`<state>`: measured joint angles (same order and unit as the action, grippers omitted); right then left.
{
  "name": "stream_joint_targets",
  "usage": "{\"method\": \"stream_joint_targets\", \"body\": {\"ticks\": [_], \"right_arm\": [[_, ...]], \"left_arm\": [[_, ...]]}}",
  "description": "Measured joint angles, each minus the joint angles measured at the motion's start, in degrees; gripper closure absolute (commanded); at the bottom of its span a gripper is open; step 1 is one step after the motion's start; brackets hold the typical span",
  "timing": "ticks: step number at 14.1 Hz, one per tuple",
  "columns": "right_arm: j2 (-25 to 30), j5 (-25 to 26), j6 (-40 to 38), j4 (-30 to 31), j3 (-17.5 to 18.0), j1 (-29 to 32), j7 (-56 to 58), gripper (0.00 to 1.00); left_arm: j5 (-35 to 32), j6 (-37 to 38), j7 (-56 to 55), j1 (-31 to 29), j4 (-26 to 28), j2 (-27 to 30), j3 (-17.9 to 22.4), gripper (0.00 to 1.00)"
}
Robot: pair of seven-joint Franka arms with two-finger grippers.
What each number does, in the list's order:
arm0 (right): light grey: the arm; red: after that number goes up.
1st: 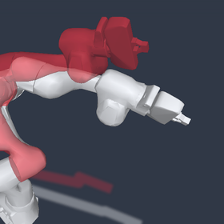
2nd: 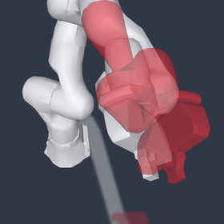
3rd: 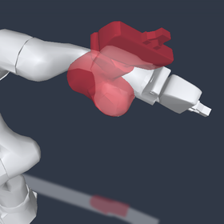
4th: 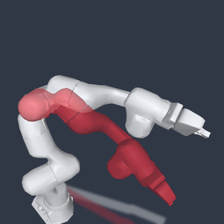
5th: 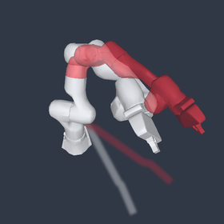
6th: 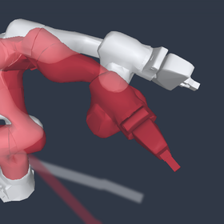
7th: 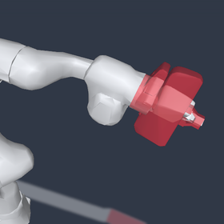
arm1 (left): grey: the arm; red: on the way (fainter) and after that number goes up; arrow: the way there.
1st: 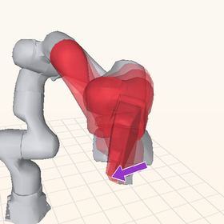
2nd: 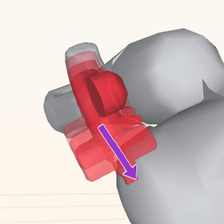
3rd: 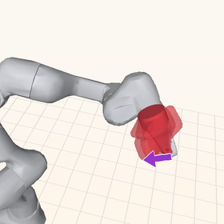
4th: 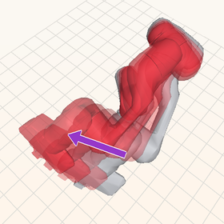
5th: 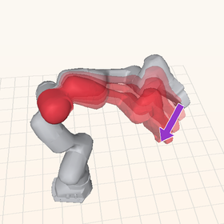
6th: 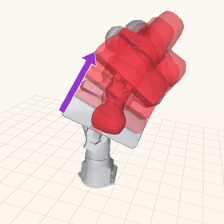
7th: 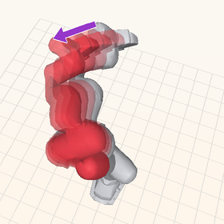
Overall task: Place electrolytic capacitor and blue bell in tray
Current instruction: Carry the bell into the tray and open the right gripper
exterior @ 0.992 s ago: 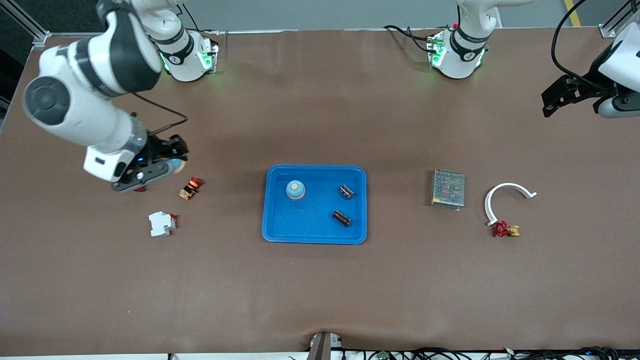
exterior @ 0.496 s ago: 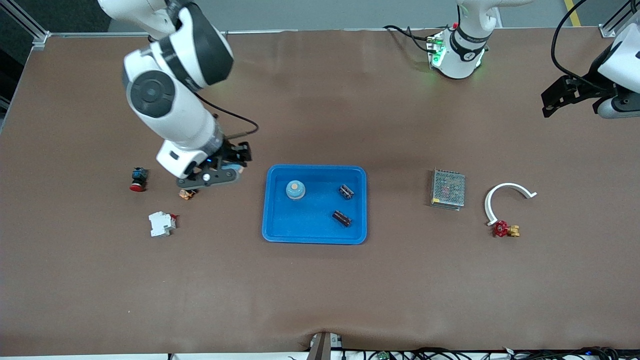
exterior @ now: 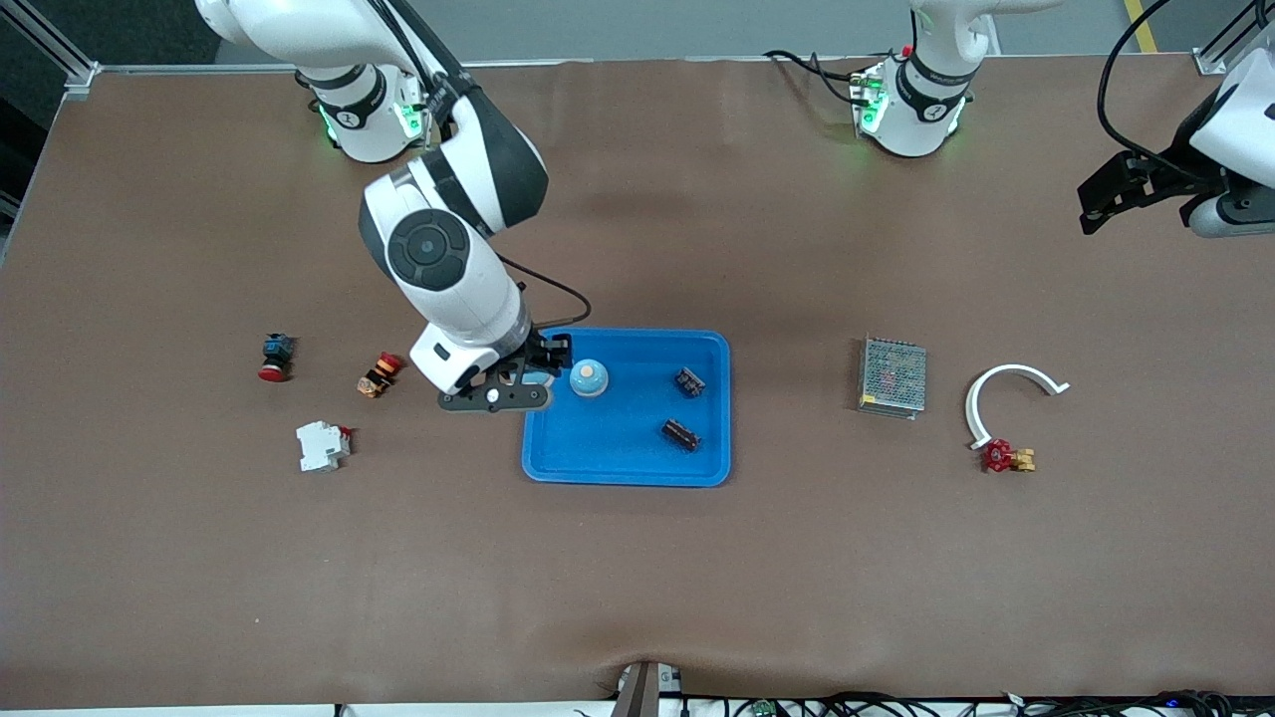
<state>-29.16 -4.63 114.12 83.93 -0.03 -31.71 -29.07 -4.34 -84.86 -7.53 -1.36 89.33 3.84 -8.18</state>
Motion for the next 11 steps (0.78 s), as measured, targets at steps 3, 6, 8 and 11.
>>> {"method": "stream_joint_targets", "body": {"ticks": [3,6,8,11], "right_arm": [[-3.7,0.0,4.0,-1.1,-0.1,0.0,0.0,0.53],[-6.9,0.1,7.6,-2.0,-0.2,0.0,0.0,0.54],[-8.5,0.1,9.7,-2.3,-0.3,0.0,0.0,0.55],[-11.5,0.1,14.4,-2.4,-0.3,-0.3,-1.1,0.55]], "left_arm": [[0.0,0.0,0.0,0.0,0.0,0.0,0.0,0.00],[0.0,0.0,0.0,0.0,0.1,0.0,0.0,0.00],[0.0,0.0,0.0,0.0,0.1,0.0,0.0,0.00],[0.0,0.0,0.0,0.0,0.1,0.0,0.0,0.00]]}}
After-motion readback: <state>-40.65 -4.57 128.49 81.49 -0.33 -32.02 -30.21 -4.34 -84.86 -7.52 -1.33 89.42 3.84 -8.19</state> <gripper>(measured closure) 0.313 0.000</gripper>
